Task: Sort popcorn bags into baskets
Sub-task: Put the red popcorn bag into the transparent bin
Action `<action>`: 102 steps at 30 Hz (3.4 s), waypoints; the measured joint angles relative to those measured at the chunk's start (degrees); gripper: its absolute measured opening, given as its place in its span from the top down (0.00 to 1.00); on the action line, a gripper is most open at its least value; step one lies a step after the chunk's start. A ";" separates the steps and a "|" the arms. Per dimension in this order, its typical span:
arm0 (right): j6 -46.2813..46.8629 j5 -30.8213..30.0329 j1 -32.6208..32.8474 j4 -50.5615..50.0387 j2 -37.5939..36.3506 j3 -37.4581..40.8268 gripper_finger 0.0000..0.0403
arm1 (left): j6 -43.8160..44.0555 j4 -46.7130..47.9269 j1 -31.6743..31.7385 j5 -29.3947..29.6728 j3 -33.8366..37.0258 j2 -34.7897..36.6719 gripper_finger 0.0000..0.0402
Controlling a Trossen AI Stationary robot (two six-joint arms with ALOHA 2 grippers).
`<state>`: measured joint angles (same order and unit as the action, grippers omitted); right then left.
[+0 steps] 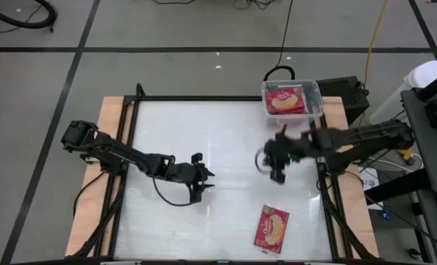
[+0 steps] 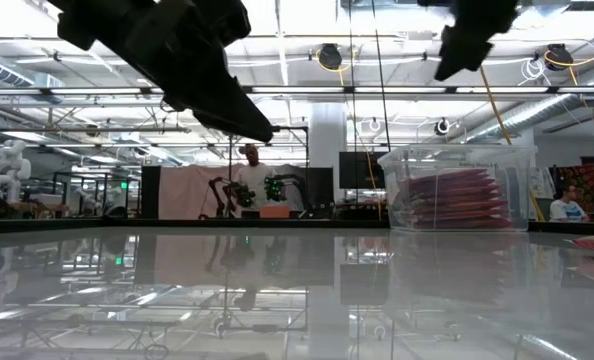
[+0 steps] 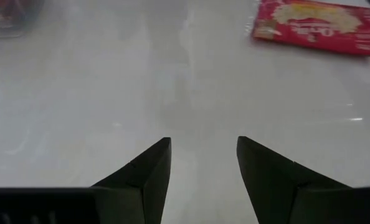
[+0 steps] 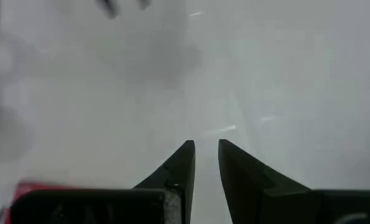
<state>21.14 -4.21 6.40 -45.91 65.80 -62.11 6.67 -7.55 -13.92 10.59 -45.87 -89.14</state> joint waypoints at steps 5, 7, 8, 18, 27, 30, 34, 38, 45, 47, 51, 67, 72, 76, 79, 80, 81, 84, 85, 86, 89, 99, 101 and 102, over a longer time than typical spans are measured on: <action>4.14 0.00 9.86 8.08 0.00 7.23 0.83 | 2.70 -0.02 -2.60 1.60 0.00 0.00 0.54; 6.59 0.36 12.54 12.29 0.04 10.66 0.80 | 3.21 -0.04 -3.75 2.97 0.00 0.00 0.54; 7.86 0.27 13.55 14.34 0.03 12.33 0.78 | 3.51 -0.06 -4.22 3.52 0.00 0.00 0.54; 6.79 2.79 20.65 41.68 0.02 31.11 0.61 | 6.20 -2.82 -7.34 6.12 0.00 0.00 0.54; 7.90 2.90 22.14 66.21 0.02 45.40 0.53 | 9.07 -3.99 -10.06 9.17 0.00 -0.91 0.54; 7.82 2.75 22.98 67.84 0.26 46.83 0.51 | 9.62 -6.21 -10.61 9.29 0.00 -2.37 0.54; 5.42 2.82 23.79 68.72 3.03 46.91 0.50 | 10.09 -9.34 -10.61 9.46 0.02 -5.08 0.54; 2.44 2.95 24.15 73.28 8.17 46.91 0.50 | 9.98 -13.12 -10.39 10.48 0.01 -7.54 0.54; 1.57 5.47 24.15 79.58 16.02 46.91 0.51 | 9.86 -13.73 -9.84 10.56 0.00 -8.15 0.54; 0.51 5.57 24.15 82.36 18.18 46.91 0.52 | 9.08 -13.98 -9.85 10.58 0.00 -8.15 0.54; -2.41 4.34 24.17 86.47 22.03 46.82 0.60 | 8.53 -14.05 -9.30 10.58 0.00 -8.15 0.54; -5.96 -8.77 21.92 94.56 23.46 46.93 0.99 | -1.00 -15.79 -2.36 10.63 0.00 -8.13 0.54; -7.38 -17.10 18.72 95.21 23.47 46.93 1.00 | -1.67 -16.59 0.71 10.45 0.00 -8.13 0.54; -8.74 -25.29 16.12 98.11 23.47 46.93 1.00 | 0.40 -16.57 2.99 9.94 0.00 -8.13 0.54; -12.38 -26.16 14.19 101.88 23.43 46.93 1.00 | 1.60 -16.73 4.28 7.41 0.00 -8.13 0.53; -13.46 -26.31 13.66 103.21 23.43 46.93 1.00 | 2.12 -16.89 4.50 6.80 0.00 -8.13 0.52; -14.42 -26.95 13.23 104.67 23.43 46.93 1.00 | 2.48 -17.23 4.83 5.86 0.00 -8.13 0.51; -16.51 -28.97 11.96 107.88 23.39 46.89 1.00 | 4.66 -18.86 5.72 3.28 0.00 -8.27 0.43; -17.18 -29.70 11.55 108.43 23.39 46.89 1.00 | 5.81 -20.45 6.01 2.05 -0.04 -8.88 0.40; -17.64 -30.39 11.28 109.08 23.39 46.89 1.00 | 6.90 -21.87 6.21 0.55 -0.10 -9.41 0.37; -18.99 -30.51 10.49 111.19 23.39 46.85 1.00 | 10.71 -27.03 6.22 -1.96 -0.11 -12.04 0.27; -20.87 -31.92 10.42 114.61 23.39 46.87 1.00 | 18.56 -40.56 5.92 -9.42 -2.33 -26.49 0.27; -21.51 -31.91 10.43 114.79 23.39 46.87 1.00 | 18.41 -40.61 5.47 -10.95 -4.14 -28.89 0.33; -21.88 -31.94 10.44 114.79 23.39 46.87 1.00 | 17.35 -40.55 5.30 -12.04 -4.90 -29.60 0.36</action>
<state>-0.74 -36.14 16.84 68.88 89.19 -15.25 24.02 -48.10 -8.62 -1.45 -50.77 -118.74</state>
